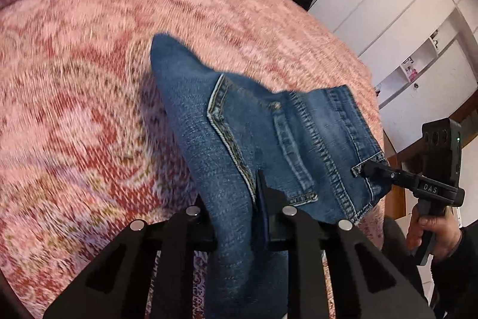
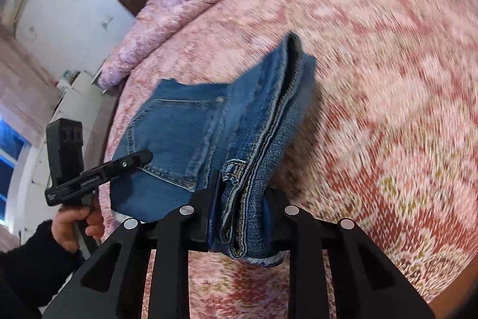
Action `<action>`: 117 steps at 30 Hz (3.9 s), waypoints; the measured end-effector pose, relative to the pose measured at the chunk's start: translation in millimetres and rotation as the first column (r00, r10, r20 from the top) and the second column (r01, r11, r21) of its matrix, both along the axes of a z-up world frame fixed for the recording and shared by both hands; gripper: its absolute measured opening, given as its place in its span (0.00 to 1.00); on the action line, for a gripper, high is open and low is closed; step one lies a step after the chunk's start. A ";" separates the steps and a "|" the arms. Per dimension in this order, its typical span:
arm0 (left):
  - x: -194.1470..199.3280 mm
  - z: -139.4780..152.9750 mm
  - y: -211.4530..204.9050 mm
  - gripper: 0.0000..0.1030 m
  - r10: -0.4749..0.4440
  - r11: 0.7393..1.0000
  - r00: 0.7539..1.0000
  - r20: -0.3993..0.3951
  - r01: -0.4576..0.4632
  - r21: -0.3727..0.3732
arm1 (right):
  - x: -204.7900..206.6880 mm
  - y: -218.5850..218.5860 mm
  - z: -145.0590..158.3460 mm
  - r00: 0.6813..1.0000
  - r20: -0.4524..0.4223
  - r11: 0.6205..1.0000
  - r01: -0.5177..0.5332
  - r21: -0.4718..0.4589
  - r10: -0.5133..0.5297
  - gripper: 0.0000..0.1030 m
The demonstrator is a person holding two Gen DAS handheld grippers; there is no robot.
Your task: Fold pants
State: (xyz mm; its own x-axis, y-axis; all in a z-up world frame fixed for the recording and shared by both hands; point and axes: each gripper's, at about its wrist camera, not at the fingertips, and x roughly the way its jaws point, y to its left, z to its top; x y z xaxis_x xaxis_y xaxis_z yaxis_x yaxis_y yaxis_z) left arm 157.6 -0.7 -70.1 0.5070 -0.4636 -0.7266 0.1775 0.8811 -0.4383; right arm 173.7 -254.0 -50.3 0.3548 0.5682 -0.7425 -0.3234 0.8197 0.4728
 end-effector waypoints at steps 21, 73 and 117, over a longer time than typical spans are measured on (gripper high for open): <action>30.3 -29.9 105.2 0.72 0.278 0.942 0.958 -0.076 -0.256 0.218 | 55.1 41.0 -69.4 0.991 -0.114 0.994 0.071 0.079 -0.062 0.39; -74.6 -3.7 36.4 0.98 0.240 0.922 0.969 0.065 -0.248 0.296 | -41.0 56.2 -2.6 1.000 -0.005 0.984 0.030 -0.174 -0.031 0.90; -155.7 69.3 -20.8 0.98 0.031 0.928 0.851 0.524 -0.219 0.301 | -153.8 54.3 62.6 0.842 0.540 0.934 0.196 -0.299 -0.004 0.95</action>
State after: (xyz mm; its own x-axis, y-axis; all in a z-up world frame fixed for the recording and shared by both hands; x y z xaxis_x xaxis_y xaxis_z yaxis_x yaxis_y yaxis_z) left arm 1.9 -21.5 -0.7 0.8797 -0.1450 -0.4528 0.1671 0.9859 0.0090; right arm 19.9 -199.7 12.3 0.7836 0.2634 -0.5627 -0.3491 0.9359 -0.0481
